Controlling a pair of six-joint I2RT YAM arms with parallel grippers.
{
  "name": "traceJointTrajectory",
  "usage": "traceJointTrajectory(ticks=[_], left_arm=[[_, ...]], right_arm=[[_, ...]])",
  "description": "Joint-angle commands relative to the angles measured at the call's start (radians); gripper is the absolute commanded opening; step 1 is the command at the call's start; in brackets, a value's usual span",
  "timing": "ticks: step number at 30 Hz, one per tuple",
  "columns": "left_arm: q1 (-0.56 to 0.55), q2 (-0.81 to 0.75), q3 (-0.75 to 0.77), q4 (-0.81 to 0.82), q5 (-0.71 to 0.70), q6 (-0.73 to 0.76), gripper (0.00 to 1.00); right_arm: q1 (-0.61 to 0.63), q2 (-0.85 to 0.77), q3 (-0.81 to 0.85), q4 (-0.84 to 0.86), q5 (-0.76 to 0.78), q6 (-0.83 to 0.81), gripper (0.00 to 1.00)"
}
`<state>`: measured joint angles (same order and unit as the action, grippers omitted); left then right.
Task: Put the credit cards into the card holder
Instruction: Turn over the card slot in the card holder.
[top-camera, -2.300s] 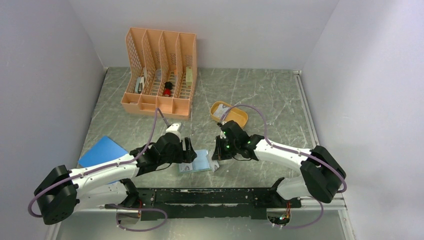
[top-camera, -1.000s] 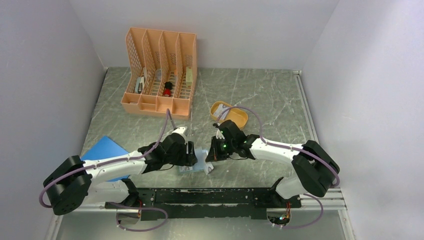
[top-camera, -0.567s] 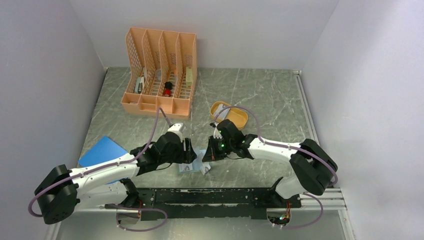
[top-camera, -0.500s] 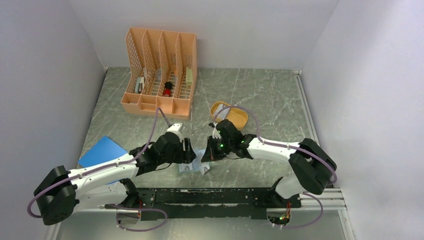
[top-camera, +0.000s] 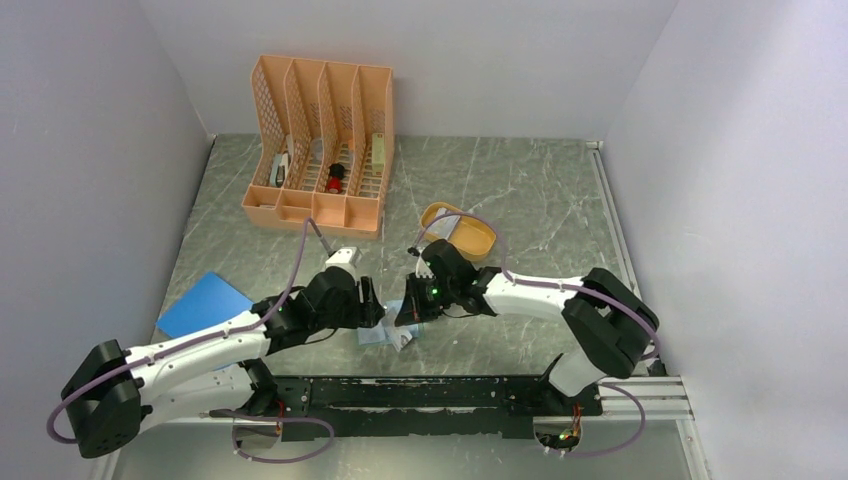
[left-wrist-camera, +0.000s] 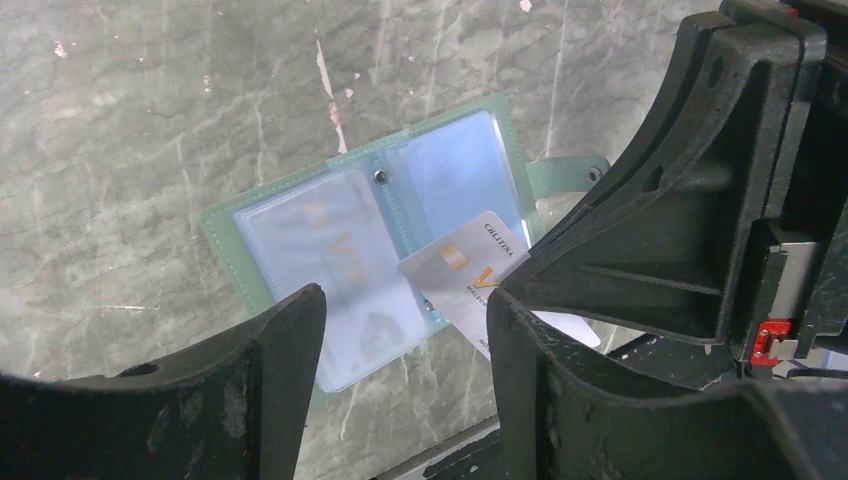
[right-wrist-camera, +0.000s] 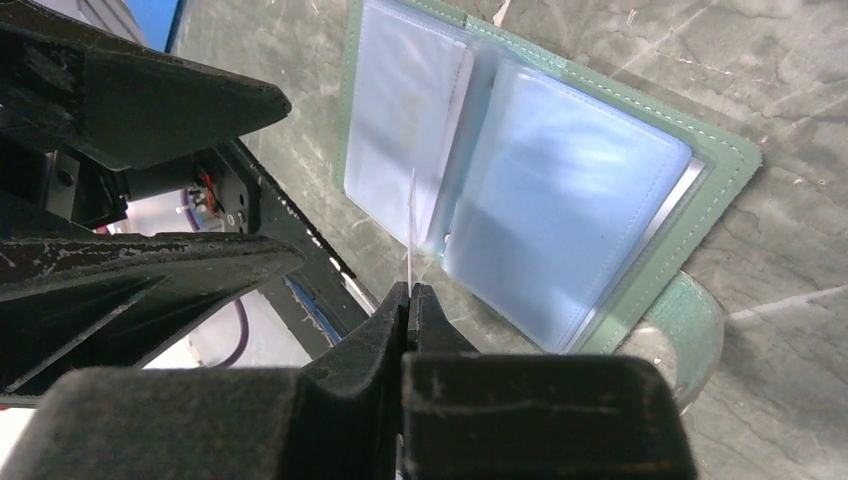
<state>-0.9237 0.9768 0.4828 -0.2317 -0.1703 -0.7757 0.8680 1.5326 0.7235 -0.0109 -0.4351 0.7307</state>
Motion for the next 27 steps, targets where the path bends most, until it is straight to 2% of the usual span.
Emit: traceJointTrajectory(ticks=[1, 6, 14, 22, 27], left_arm=[[-0.002, -0.029, -0.003, -0.049, -0.055, -0.016, 0.64], [-0.002, -0.069, -0.004, -0.078, -0.097, -0.031, 0.58], [-0.003, -0.101, -0.024, -0.192, -0.24, -0.131, 0.34], [0.001, -0.037, -0.048, -0.217, -0.256, -0.173, 0.08], [0.002, 0.015, -0.051, -0.202, -0.239, -0.177, 0.05]], right_arm=[[0.014, 0.025, 0.034, 0.036, -0.006, 0.001, 0.0], [0.013, -0.009, 0.031, 0.026, 0.058, 0.016, 0.0], [-0.026, 0.009, 0.015, 0.044, 0.06, 0.053, 0.0], [-0.026, 0.064, 0.044, 0.059, 0.034, 0.053, 0.0], [-0.025, 0.081, 0.041, 0.066, 0.025, 0.057, 0.0]])
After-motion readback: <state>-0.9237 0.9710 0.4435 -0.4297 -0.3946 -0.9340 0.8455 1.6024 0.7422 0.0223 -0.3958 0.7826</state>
